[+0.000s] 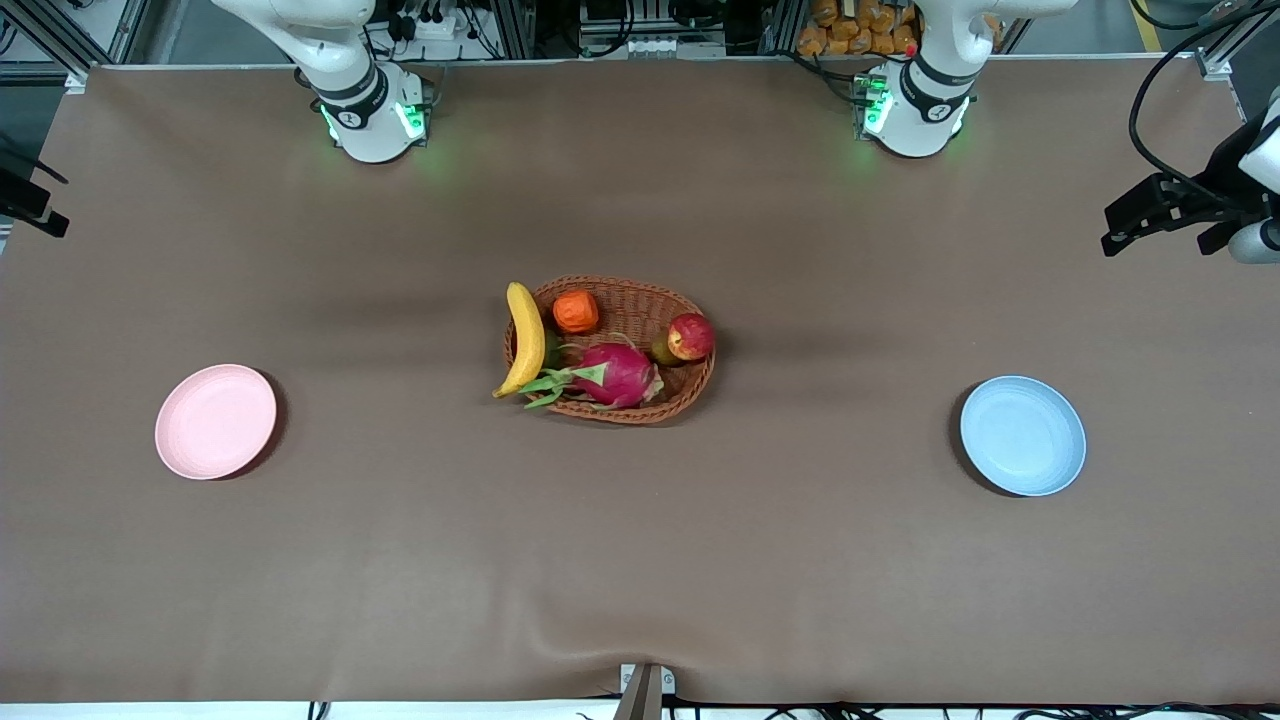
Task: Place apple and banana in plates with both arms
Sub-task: 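Move both grippers from rest toward the wicker basket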
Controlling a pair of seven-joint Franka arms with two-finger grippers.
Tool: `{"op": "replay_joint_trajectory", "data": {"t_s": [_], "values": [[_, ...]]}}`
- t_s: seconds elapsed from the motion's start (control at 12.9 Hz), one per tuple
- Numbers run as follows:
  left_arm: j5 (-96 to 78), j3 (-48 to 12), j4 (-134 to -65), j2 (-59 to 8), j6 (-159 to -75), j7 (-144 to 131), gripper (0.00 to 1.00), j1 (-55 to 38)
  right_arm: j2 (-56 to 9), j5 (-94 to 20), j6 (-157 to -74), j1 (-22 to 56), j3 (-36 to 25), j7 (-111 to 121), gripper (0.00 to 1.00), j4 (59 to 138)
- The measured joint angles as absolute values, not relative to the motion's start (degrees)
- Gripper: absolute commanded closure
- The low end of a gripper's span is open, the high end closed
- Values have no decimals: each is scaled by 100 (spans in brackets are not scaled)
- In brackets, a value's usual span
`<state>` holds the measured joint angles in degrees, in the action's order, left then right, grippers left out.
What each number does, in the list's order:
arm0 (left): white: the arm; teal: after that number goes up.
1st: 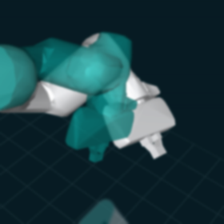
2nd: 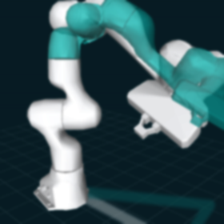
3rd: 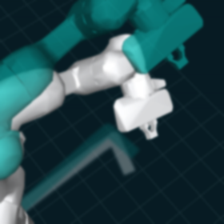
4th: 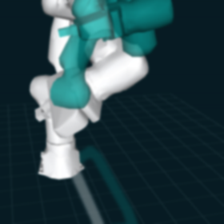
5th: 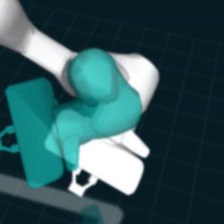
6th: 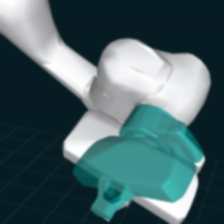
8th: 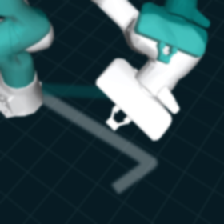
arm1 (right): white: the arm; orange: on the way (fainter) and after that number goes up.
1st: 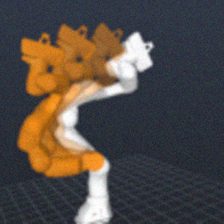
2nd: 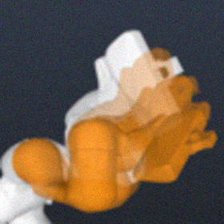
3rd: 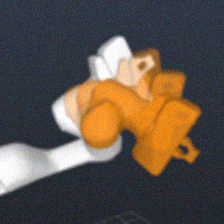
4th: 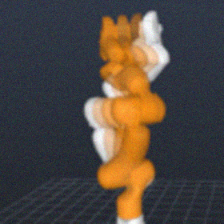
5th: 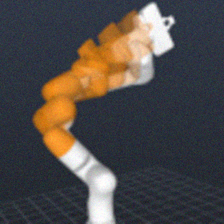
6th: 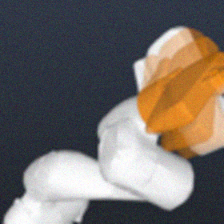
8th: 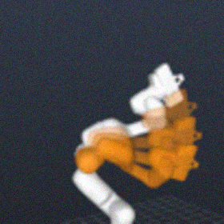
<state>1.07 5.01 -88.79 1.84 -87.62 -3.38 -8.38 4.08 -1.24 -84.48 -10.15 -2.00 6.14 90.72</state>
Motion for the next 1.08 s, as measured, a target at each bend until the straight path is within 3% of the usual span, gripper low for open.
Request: {"op": "replay_joint_trajectory", "data": {"t_s": [1.08], "values": [[65, 383, -8865, 135, -8755, -332, 0, -1067, 285, -124, -8772, -1180, -201, 872, 0, 9090]]}}
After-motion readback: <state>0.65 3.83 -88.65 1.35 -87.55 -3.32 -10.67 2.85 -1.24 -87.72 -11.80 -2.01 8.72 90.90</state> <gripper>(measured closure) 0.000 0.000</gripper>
